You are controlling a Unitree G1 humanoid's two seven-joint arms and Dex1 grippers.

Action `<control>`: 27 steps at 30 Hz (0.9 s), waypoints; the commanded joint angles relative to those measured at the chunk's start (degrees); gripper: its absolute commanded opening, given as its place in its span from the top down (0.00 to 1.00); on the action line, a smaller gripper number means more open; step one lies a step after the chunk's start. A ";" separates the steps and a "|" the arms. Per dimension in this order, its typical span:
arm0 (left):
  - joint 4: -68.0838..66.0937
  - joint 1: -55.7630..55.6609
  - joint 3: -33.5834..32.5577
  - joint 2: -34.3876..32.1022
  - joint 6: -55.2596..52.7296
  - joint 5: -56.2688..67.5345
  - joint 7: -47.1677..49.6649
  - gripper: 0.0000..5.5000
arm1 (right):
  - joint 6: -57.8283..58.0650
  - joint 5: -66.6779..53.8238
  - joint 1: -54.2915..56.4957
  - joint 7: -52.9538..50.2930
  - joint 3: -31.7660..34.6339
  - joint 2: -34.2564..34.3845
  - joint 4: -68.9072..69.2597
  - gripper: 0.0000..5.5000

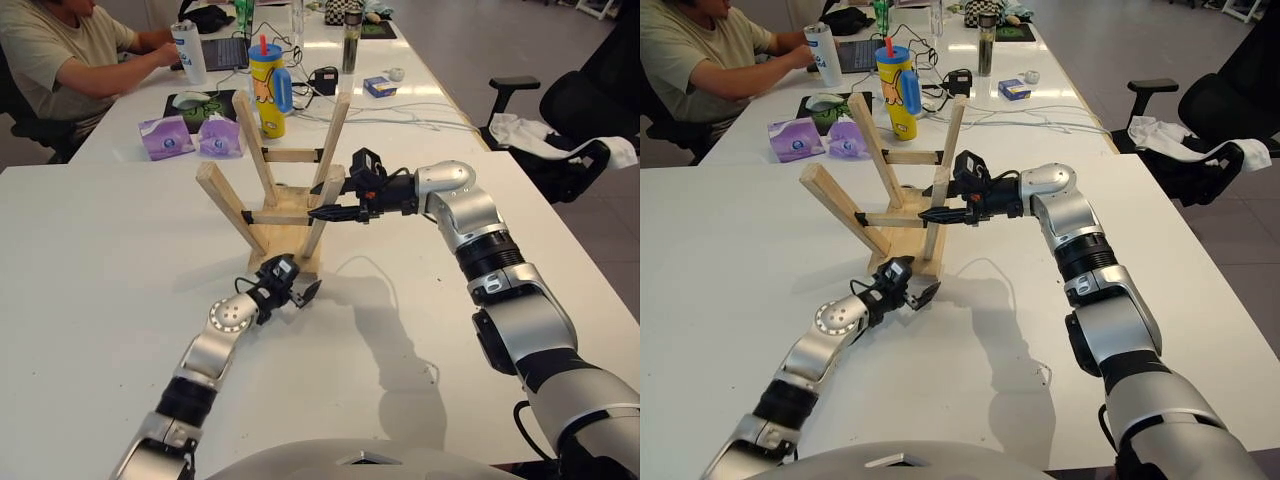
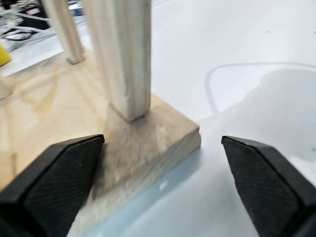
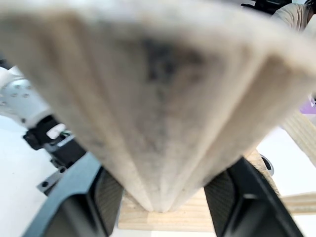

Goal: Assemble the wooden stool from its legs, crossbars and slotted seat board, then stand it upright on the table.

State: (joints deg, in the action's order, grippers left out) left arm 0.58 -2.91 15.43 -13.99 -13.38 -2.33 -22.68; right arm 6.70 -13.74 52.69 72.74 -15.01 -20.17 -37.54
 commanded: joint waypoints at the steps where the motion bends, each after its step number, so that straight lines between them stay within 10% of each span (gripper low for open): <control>1: 0.77 3.72 -1.08 0.22 -4.08 -1.26 3.01 0.20 | 1.82 5.93 -4.55 -1.55 -3.12 -1.69 -0.76 0.63; 8: -5.02 0.50 -2.10 0.97 -4.42 -1.47 4.37 0.20 | 2.30 5.23 -3.15 -1.40 -2.47 -1.75 -1.39 0.63; 15: -9.29 1.40 -0.49 0.13 -9.49 -2.66 3.36 0.20 | 5.74 2.68 -0.86 -6.32 3.99 -1.38 2.23 0.40; 22: -10.28 1.50 -0.63 0.79 -10.28 -2.73 3.76 0.20 | 8.99 2.54 -11.62 -9.54 10.47 -9.94 11.59 0.40; 27: -10.43 2.11 -0.94 0.59 -9.82 -2.32 3.19 0.20 | 17.60 -11.95 -6.99 -20.87 23.70 -2.72 22.28 0.55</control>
State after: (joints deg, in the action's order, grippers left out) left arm -3.65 -6.36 13.16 -12.90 -16.43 -4.69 -18.04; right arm 21.07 -19.50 40.17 56.59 4.79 -27.58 -21.82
